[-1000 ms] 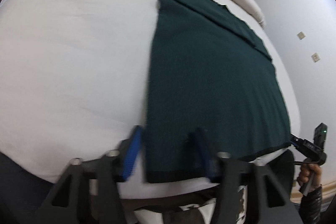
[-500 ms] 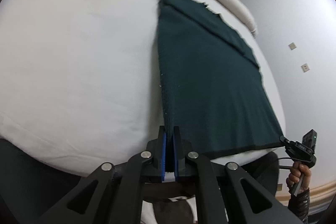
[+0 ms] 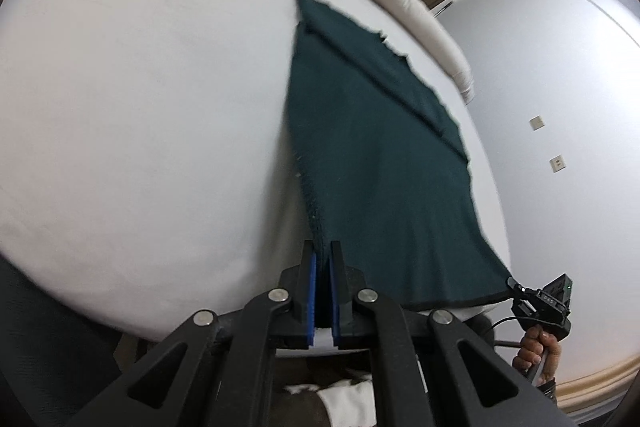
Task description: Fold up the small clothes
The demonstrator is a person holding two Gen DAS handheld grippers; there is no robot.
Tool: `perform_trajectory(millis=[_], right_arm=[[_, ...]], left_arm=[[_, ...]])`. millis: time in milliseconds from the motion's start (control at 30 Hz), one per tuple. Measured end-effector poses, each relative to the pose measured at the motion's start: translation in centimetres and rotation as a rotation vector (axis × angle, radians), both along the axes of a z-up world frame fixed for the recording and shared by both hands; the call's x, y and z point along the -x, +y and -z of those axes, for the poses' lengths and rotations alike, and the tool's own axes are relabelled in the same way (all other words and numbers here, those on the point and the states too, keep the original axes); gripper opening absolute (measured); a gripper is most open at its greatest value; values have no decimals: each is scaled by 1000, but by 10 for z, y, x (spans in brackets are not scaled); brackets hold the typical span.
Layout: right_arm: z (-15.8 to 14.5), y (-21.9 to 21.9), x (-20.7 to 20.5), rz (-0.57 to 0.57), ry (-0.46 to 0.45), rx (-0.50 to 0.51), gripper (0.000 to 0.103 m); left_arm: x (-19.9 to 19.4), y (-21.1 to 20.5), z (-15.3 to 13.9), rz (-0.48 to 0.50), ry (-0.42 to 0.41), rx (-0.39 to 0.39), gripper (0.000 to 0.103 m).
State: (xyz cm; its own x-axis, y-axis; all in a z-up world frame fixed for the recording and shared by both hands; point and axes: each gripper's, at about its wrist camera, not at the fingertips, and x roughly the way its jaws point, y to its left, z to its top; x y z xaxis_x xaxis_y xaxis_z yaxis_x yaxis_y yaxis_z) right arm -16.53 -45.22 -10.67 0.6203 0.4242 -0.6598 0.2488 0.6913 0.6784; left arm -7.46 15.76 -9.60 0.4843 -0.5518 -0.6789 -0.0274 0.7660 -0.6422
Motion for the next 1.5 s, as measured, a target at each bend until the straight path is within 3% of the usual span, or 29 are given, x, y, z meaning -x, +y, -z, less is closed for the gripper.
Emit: perform_trajectory(millis=[267,567,700,833,1067,1233,1300,1333,1367,1433,1500], right_arm=[[-50,0,-62,12,-145,-115,5],[-71,8,-183,56,-190,-164,6],[-68,0,-238,100,-194,-194,6],[-71,-11,-297,168,-191,-161,6],[-54,-18,-392,214,-153,-90,5],[-13,-26,-458,255,-50,-35,6],[7,-34,-472,300,12,-43,10],[15,-38,-476,322,33,-39,20],[21,-41,-479,342,45,-20,45],[21,-40,-476,341,-7,-8,60],[13,-36,-473,338,-9,68,63]], left_arm=[[-56,1,-49,-38,-102,132,6],[-162,-8,-74,-74,-167,153,6],[-217,-3,-65,-123,-147,185,6],[-273,-2,-57,-167,-133,184,6],[-358,-3,-28,-205,-96,112,6],[-395,-8,4,-210,-40,34,6],[-408,-11,19,-207,-6,10,7],[-412,-11,25,-206,15,5,14],[-414,-9,30,-205,29,16,23],[-409,-5,31,-207,19,41,34],[-399,0,25,-214,-2,36,42]])
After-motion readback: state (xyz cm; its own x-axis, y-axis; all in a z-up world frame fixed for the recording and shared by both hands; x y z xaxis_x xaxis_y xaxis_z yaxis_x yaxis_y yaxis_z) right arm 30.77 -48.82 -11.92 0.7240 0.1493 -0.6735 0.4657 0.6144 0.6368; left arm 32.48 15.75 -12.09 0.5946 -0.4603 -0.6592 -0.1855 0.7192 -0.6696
